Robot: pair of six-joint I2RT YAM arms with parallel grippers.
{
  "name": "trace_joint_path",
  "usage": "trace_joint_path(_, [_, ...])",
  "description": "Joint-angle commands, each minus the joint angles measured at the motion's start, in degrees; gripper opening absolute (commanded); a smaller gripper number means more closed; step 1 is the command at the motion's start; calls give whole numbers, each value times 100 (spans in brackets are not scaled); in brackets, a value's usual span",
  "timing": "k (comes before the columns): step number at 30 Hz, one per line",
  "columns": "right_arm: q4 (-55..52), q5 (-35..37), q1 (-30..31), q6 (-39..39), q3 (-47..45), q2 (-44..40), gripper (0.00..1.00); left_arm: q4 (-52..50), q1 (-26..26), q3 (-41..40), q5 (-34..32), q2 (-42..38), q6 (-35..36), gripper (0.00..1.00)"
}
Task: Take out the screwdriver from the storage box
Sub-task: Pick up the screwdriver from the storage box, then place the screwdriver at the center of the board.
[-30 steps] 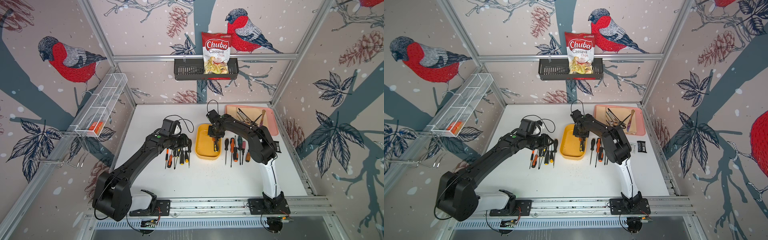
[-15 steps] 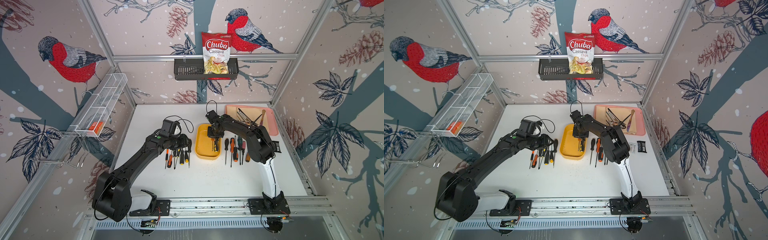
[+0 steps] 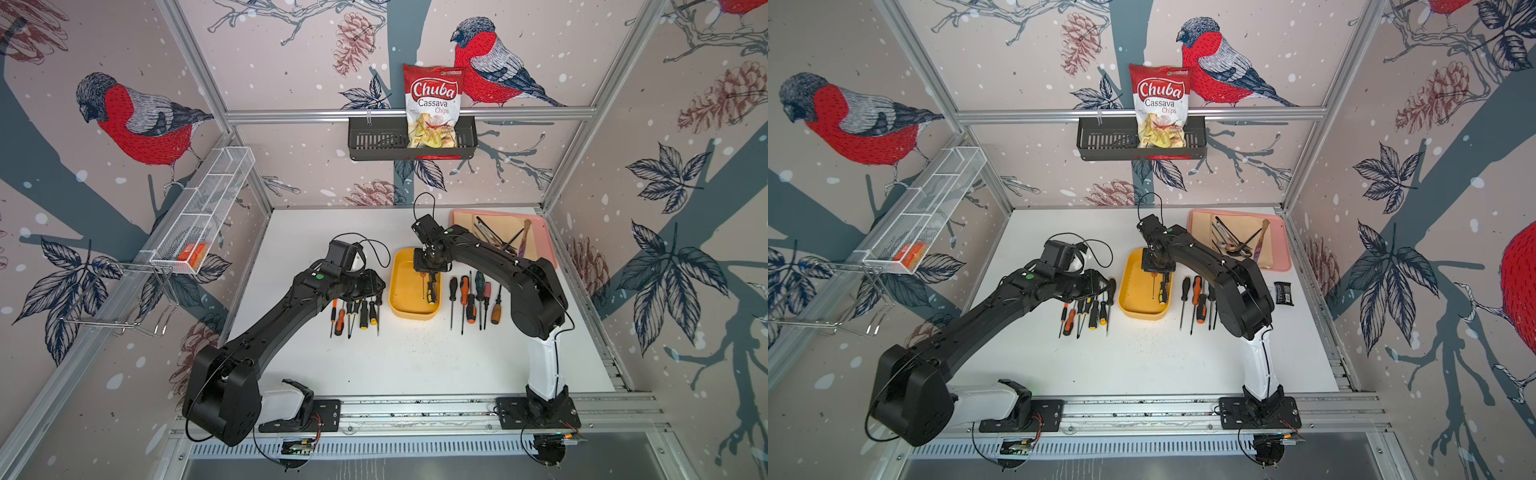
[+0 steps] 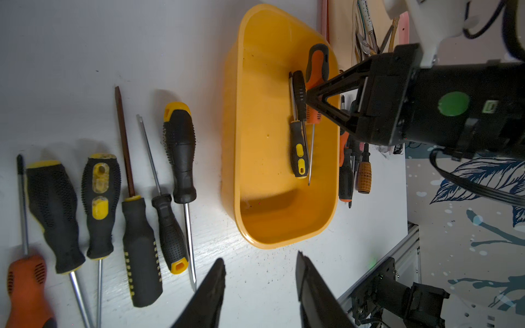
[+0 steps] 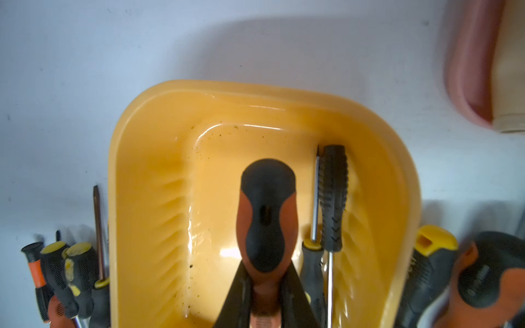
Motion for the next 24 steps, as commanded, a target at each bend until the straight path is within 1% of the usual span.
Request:
trace_joint_path(1, [-85,120,21,-16,-162,-364,9,207,-141,104,18,70,-63,43])
trace_joint_path(5, [-116,251,20,-29,-545,-896,9,254,-375,150,-16,230,-92,43])
trace_joint_path(9, [-123,355,-69,-35,-1059,-1421,9,294,-590,428,-71,411,-127,43])
trace_joint_path(13, [-92,416,-320,-41,-1700,-1981,9,330,-809,617,-114,616,-159,44])
trace_joint_path(18, [-133,506,-866,-145,-2432,-2555,9,404,-1095,866,-134,949,-196,43])
trace_joint_path(21, [-136,582,-1323,-271,-2881,-2870,9,458,-1279,1022,-139,1170,-214,44])
trace_joint_path(24, [-153,668,-1799,-430,-3203,-3012,9,512,-1439,1157,-139,1398,-234,43])
